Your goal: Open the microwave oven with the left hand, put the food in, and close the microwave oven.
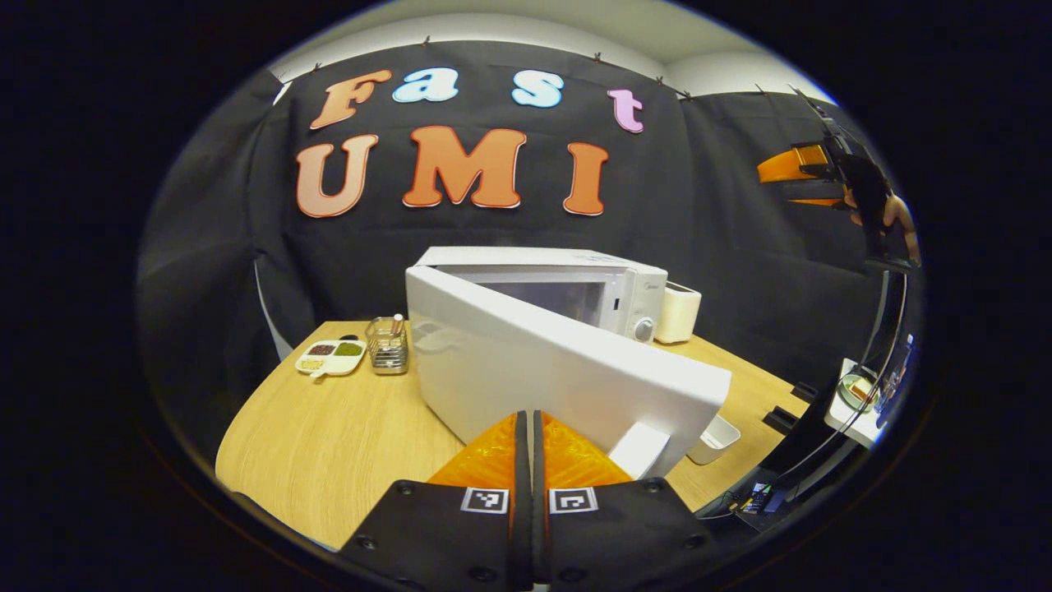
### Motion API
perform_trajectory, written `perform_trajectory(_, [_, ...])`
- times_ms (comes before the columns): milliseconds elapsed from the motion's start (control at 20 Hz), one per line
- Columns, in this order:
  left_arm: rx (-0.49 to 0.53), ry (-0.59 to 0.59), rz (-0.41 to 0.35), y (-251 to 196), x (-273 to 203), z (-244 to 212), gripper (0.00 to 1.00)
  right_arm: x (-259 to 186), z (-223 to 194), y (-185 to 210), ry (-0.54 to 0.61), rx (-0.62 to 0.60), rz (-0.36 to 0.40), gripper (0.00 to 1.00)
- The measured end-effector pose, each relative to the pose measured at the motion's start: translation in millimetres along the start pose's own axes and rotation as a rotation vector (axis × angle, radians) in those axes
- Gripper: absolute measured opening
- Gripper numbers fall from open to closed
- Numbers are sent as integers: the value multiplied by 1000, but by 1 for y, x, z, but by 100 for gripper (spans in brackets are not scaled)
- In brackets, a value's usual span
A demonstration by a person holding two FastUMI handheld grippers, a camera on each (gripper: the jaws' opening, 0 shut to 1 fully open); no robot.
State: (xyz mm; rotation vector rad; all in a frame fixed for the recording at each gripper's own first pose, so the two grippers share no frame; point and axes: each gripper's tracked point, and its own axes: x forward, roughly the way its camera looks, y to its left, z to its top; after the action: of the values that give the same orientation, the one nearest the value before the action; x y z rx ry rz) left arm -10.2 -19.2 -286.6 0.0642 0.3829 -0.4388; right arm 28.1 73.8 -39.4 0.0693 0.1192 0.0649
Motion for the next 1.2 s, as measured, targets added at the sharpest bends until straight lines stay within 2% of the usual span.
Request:
perform_trajectory(200, [14,-4,-25,-10,26,8,4,-2,1,-14,2,-21,-9,95])
perform_trajectory(350, [-16,-11,-42,-17,45,14,4,-1,-1,-26,11,-40,-26,95])
perform_trajectory(550, [1,-24,-40,-20,71,28,4,2,-2,-44,21,-67,-54,95])
perform_trajectory(1200, [47,-30,-14,-30,153,55,4,22,-2,-103,46,-24,-134,95])
